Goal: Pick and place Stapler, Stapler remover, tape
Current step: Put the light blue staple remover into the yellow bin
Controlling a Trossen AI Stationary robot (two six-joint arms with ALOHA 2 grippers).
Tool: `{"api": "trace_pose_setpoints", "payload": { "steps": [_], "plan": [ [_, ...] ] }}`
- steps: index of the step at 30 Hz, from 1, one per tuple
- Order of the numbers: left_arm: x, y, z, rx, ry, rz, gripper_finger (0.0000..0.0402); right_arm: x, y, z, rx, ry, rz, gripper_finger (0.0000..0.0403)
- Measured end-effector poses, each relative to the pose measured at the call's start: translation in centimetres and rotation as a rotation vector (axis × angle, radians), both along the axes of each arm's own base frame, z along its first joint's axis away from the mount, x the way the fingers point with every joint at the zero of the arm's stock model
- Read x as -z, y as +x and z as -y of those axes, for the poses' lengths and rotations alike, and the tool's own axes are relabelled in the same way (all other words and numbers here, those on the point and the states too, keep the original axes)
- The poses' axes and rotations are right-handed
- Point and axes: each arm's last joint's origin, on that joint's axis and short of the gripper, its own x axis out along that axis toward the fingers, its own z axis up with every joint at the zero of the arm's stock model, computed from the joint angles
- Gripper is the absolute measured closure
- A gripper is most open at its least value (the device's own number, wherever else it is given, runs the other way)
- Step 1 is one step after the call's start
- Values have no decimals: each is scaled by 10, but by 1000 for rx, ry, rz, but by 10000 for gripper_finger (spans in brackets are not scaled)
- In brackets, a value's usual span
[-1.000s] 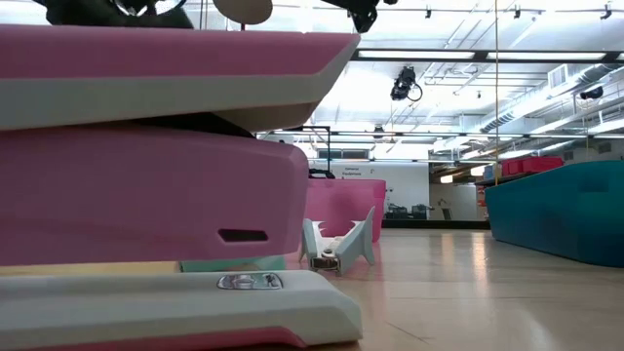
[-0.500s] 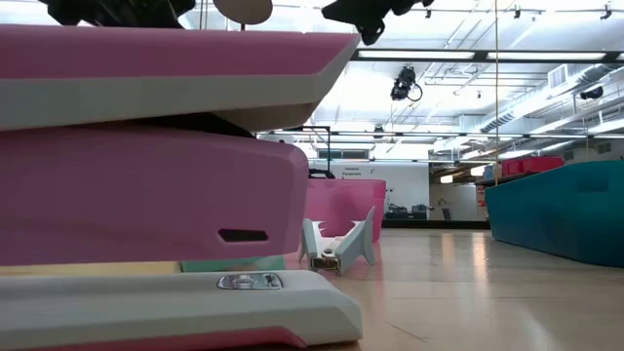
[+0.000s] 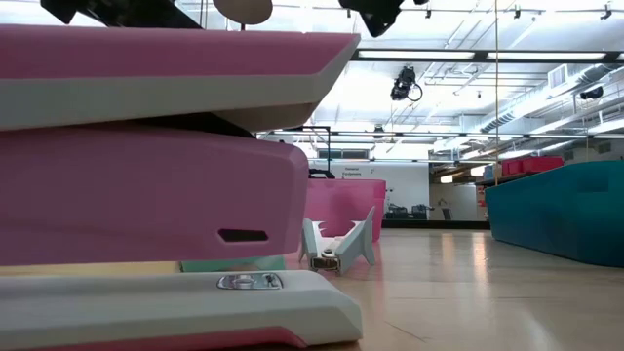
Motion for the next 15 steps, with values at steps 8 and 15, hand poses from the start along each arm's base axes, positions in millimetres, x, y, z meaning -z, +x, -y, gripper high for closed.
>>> {"api": "trace_pose_setpoints", "payload": {
  "steps": [8,15],
  "plan": [
    [0,0,4,-3,-10,0,228,6,1,-20,-28,-34,-10,257],
    [0,0,4,-18,-45,-2,228,30,12,-33,6,-144,-71,257]
  ]
}}
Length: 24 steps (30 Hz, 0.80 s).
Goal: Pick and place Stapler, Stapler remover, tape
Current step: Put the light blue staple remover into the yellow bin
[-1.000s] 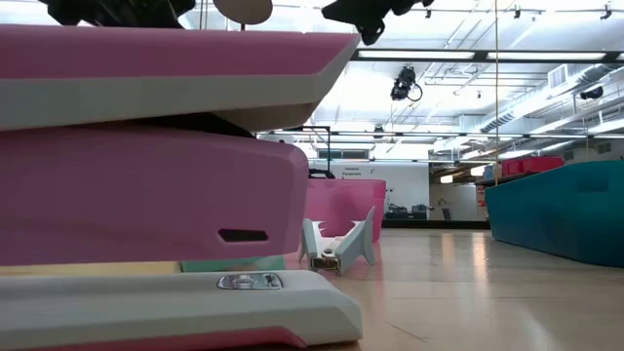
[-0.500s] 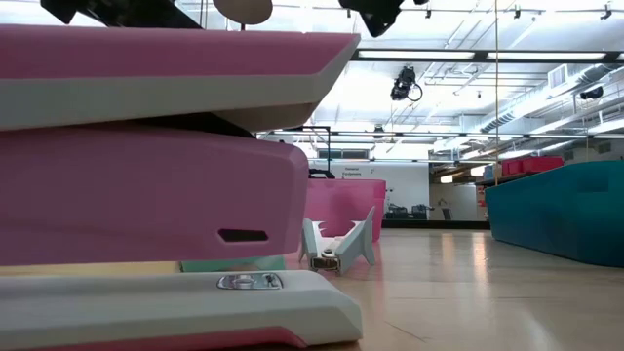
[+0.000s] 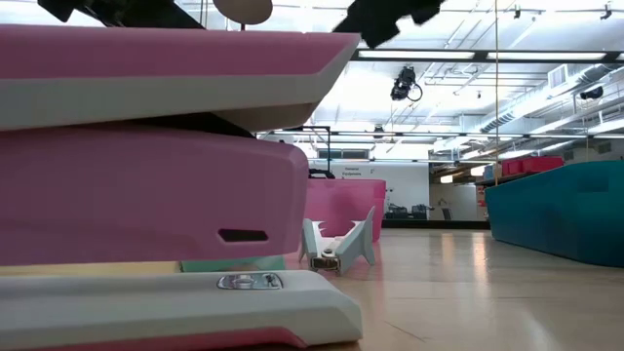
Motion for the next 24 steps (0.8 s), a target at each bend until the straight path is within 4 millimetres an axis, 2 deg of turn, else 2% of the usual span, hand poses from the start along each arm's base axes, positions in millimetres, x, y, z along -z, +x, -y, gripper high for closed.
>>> {"api": "trace_pose_setpoints", "payload": {
  "steps": [13,18,24],
  "plan": [
    [0,0,0,-7,-18,-3,228,49,11,-38,-225,-261,-75,257],
    [0,0,0,-7,-17,-5,228,62,13,-45,-266,-296,-109,257],
    [1,0,0,-7,-17,-8,228,80,14,-53,-286,-453,-142,257]
  ]
}}
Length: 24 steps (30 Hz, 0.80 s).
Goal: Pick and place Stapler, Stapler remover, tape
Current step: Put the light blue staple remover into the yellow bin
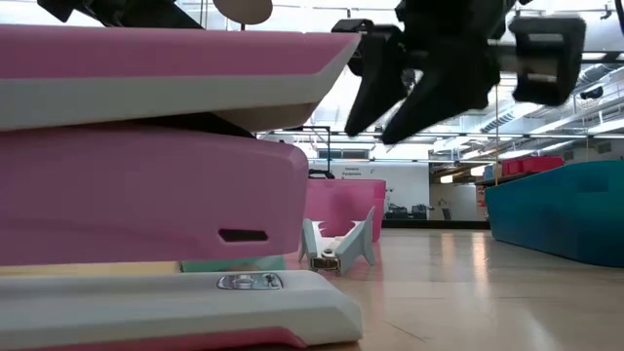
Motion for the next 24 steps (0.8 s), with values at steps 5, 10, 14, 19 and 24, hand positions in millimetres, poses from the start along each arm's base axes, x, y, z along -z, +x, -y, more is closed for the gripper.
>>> {"api": "trace_pose_setpoints", "payload": {
  "steps": [5,10,14,19,24],
  "plan": [
    [0,0,0,0,0,-3,228,14,1,-7,-64,-65,-27,257],
    [0,0,0,-7,3,-3,228,22,-1,-15,-106,-89,-51,257],
    [0,0,-1,-30,11,-3,228,22,-3,-22,-128,-83,-45,257],
    [0,0,-1,-41,16,-4,228,21,-4,-28,-160,-84,-21,257],
    [0,0,-1,-42,16,-4,228,20,-3,-29,-166,-80,-2,257]
  ]
}}
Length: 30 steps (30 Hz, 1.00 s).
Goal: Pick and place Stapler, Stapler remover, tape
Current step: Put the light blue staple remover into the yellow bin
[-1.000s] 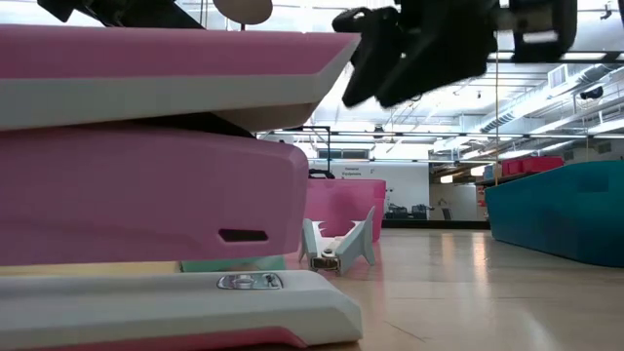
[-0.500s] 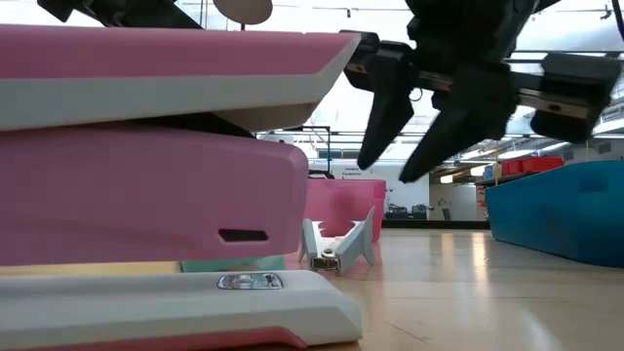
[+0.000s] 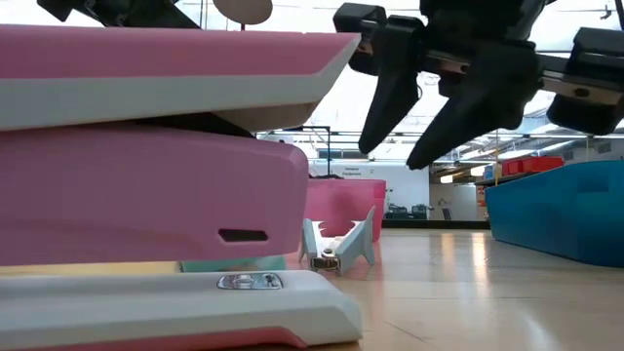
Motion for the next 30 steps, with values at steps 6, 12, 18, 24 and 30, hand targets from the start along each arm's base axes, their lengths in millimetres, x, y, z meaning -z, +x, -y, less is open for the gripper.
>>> {"api": "trace_pose_setpoints", "payload": {
  "steps": [6,12,18,24,30],
  "plan": [
    [0,0,0,0,0,0,228,5,3,-2,-38,18,7,257],
    [0,0,0,0,0,0,228,21,7,-4,-61,-22,-10,257],
    [0,0,0,0,0,-1,228,28,11,-5,-79,-42,10,257],
    [0,0,0,0,0,-1,228,28,12,-5,-88,-52,10,273],
    [0,0,0,0,0,-1,228,28,13,-1,-76,-49,9,319]
  ]
}}
